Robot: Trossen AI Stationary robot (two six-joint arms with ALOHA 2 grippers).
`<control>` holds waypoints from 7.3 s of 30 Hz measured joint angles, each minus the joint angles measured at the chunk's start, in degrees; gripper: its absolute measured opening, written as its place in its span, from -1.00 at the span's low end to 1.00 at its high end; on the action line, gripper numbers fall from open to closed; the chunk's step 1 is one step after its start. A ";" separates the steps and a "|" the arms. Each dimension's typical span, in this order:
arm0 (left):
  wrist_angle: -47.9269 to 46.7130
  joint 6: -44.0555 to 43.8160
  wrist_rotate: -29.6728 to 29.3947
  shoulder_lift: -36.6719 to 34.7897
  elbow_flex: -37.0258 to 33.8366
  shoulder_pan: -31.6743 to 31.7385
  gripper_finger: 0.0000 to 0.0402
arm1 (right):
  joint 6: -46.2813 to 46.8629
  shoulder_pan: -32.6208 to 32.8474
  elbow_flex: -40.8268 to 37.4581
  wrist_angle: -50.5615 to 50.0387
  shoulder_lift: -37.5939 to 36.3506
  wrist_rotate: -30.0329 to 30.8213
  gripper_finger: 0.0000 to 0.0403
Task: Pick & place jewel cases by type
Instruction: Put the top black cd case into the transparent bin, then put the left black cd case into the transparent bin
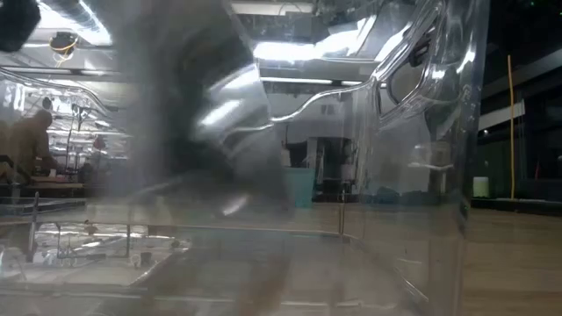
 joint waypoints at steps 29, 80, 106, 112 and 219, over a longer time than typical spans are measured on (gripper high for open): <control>-11.74 -5.42 24.75 -2.76 0.00 3.18 -0.25 | -2.85 -0.01 0.00 -3.37 -0.02 -2.69 -0.95; -74.37 12.39 25.91 -23.80 -12.90 6.30 -0.57 | 9.35 -2.30 -0.02 3.60 -0.02 23.99 -0.95; -45.24 15.87 26.95 -23.93 -29.73 15.68 -0.99 | 8.86 -5.44 -0.02 3.10 0.17 29.94 -0.95; -36.20 26.36 26.81 -23.64 -29.84 25.54 -0.99 | 5.56 -10.40 -0.02 2.72 0.17 25.06 -0.95; -1.78 69.63 37.79 0.81 -15.76 55.12 -0.99 | -13.07 -13.84 7.30 4.00 47.34 16.93 -0.95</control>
